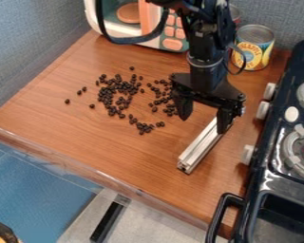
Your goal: Sweep into pile
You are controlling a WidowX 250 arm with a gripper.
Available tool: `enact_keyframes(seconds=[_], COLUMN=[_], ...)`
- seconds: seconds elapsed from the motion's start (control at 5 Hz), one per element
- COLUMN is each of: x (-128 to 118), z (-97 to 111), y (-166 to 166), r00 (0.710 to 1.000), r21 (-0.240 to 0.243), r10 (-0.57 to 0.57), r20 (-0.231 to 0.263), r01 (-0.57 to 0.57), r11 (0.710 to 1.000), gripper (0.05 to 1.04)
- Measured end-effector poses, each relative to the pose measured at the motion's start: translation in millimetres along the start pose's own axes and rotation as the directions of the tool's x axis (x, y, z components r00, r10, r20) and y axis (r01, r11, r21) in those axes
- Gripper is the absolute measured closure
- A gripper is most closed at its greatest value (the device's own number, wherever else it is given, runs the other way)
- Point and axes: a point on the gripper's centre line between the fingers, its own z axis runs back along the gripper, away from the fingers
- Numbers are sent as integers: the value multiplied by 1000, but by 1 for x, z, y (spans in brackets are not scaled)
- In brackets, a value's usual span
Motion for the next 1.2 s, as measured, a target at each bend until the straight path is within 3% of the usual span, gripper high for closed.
enact_keyframes(seconds=[0.6,0.8,1.2], x=[-10,-14,-15], z=[-22,-24,-26], y=[-7,-8,-9], r00=[999,999,999], r21=[2,0,-2], r10=[-29,-32,-21], r20=[-25,-31,-27], r01=[29,32,21], r11=[1000,1000,1000], gripper=[83,133,696])
